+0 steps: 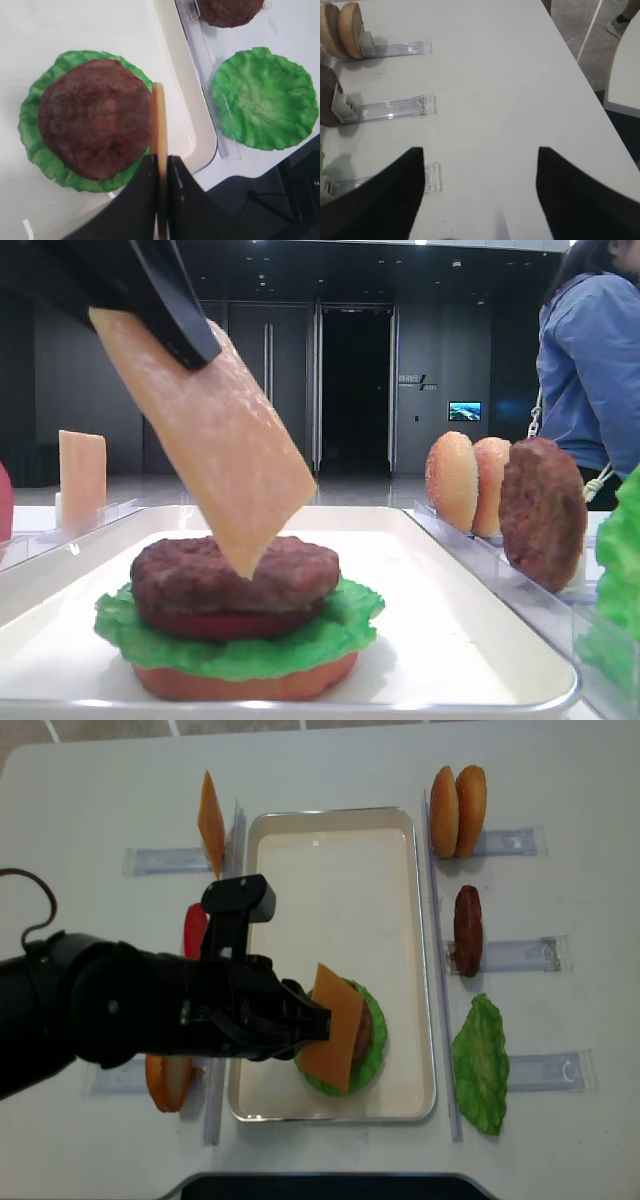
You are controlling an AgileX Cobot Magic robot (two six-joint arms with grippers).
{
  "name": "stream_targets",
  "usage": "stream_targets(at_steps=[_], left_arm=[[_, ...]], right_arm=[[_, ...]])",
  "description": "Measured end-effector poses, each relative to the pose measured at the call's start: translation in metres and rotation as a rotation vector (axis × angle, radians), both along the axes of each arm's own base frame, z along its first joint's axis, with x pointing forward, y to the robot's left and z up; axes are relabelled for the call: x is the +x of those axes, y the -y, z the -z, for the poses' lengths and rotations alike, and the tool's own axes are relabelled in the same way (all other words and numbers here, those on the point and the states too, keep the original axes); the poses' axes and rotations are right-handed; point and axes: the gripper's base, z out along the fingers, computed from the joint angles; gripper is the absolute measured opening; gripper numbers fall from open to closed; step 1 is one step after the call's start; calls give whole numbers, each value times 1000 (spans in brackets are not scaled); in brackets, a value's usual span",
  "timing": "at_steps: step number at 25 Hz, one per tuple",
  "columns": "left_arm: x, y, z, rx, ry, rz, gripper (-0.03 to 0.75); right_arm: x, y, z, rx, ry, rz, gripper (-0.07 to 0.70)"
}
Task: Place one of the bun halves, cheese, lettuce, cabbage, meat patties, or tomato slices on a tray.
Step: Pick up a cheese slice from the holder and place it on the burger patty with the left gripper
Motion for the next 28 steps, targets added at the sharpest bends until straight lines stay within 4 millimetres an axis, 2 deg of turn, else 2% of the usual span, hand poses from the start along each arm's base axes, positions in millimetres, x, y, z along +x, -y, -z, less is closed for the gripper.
stream_targets(at_steps=[6, 28], left_arm=[[4, 1, 1, -24, 41, -24, 25], [12, 9, 20, -4, 6, -40, 24]], right_arm=[[0, 0, 0, 0, 0, 0, 482], [0, 0, 0, 0, 0, 0, 473]])
